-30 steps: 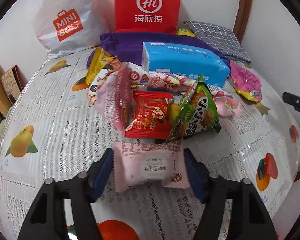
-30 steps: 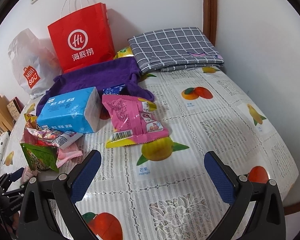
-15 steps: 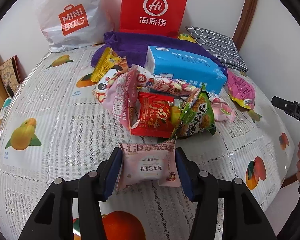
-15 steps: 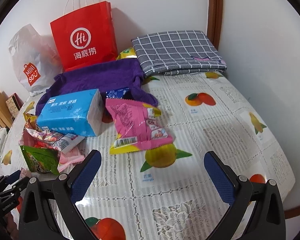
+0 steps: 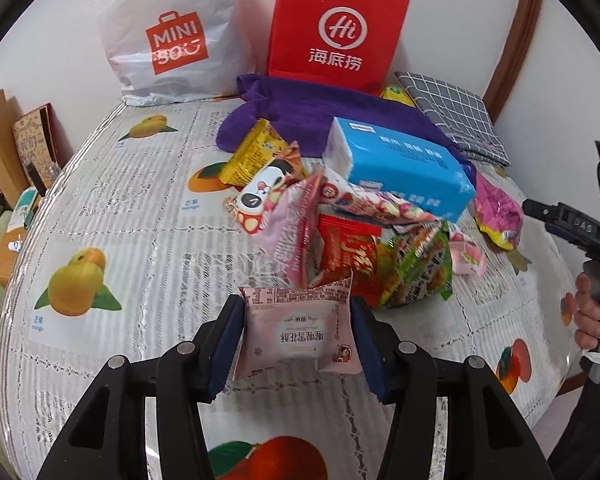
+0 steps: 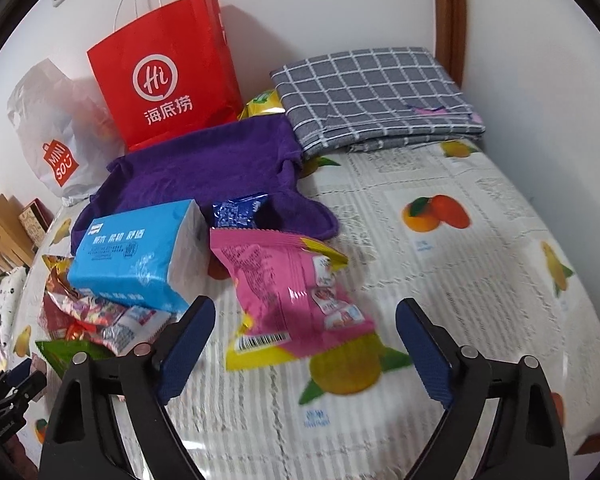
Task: Organize snacks
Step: 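Grasp the pink-and-yellow snack bag with the right tool while the left tool holds the pastry packet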
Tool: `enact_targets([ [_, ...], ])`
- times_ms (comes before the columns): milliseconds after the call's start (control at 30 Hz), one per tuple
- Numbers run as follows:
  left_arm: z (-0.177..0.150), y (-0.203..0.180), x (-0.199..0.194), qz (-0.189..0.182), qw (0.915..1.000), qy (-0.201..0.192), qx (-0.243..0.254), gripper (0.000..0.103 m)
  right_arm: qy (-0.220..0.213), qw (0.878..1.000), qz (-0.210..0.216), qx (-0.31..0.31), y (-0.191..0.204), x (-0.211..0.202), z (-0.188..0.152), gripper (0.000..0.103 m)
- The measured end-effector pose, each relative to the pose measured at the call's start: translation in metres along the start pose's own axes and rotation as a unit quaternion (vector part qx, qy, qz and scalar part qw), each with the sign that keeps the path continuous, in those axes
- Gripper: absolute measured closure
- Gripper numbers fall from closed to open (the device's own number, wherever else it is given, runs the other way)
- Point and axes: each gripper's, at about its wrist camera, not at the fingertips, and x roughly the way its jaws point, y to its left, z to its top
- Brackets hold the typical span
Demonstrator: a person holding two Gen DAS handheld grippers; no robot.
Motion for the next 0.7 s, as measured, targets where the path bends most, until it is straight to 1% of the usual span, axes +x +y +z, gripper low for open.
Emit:
enact_targets([
  [33,0.001,0.002,0.001,0.001,1.0,0.001,-0.003,0.052,0.004,1.0,0.002,-0.001,0.001,0.004,0.001,0.018],
  [133,0.003,0.006,0.005,0.002,0.9999,0.004,-0.009,0.052,0.018,1.0,0.01,-0.005,0.005,0.019,0.004,0.022],
  [200,0.004,0.009,0.007,0.0,0.9999,0.007,-0.013,0.052,0.029,0.999,0.014,-0.007,0.007,0.028,0.004,0.029],
  [233,0.004,0.01,0.008,0.001,0.9999,0.007,-0.016,0.052,0.036,0.999,0.017,-0.007,0.008,0.031,0.004,0.034],
  [300,0.004,0.012,0.009,-0.002,0.9998,0.009,-0.019,0.052,0.037,0.999,0.009,-0.012,0.01,0.036,0.003,0.038],
  [333,0.003,0.012,0.01,-0.003,0.9997,0.009,-0.021,0.052,0.035,0.999,0.004,-0.016,0.011,0.036,0.003,0.042],
  [367,0.003,0.013,0.01,-0.003,0.9997,0.009,-0.023,0.052,0.032,0.999,-0.001,-0.022,0.013,0.036,0.003,0.051],
  [400,0.003,0.014,0.009,-0.003,0.9997,0.009,-0.024,0.052,0.029,0.999,-0.001,-0.024,0.013,0.036,0.003,0.057],
  [433,0.003,0.014,0.008,-0.002,0.9997,0.008,-0.024,0.052,0.023,0.999,0.003,-0.025,0.013,0.036,0.003,0.06],
  [567,0.003,0.017,0.005,0.0,0.9996,0.005,-0.026,0.052,0.02,0.999,0.008,-0.036,0.016,0.032,0.002,0.062],
  [700,0.005,0.018,-0.003,-0.003,0.9996,-0.002,-0.027,0.052,0.008,0.999,0.014,-0.035,0.018,0.017,-0.003,0.064],
])
